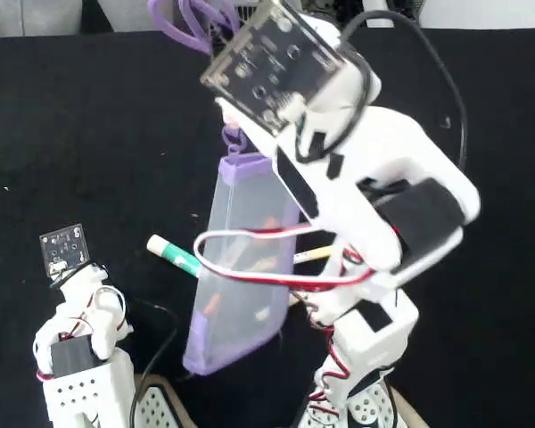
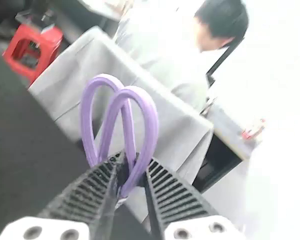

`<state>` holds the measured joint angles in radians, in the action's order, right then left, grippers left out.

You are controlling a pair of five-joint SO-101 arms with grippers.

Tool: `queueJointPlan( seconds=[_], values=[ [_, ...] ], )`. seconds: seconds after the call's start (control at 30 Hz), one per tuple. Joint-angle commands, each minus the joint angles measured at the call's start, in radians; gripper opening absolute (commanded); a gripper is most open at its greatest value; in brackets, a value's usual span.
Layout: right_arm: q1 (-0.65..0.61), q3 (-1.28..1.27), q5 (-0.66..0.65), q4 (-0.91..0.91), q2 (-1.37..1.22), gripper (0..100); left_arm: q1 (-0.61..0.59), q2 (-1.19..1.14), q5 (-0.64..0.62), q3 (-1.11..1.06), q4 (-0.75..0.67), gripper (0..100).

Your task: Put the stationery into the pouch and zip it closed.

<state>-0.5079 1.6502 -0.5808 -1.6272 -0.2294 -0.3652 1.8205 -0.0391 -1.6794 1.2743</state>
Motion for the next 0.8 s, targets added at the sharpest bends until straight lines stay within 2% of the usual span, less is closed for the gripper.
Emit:
queueJointPlan(
  seconds=[0.0, 0.4, 0.77],
  values=[
    [0.017, 0.016, 0.012, 0.066, 0.045, 1.1, -0.007, 0.005, 0.003, -0.019, 0.005, 3],
    [0.018, 0.01, 0.014, 0.255, 0.062, 1.1, -0.002, 0.005, 0.003, -0.019, 0.005, 3],
    [0.02, 0.008, 0.014, 0.221, 0.148, 1.1, 0.114, 0.005, 0.0, -0.018, 0.005, 3]
  ],
)
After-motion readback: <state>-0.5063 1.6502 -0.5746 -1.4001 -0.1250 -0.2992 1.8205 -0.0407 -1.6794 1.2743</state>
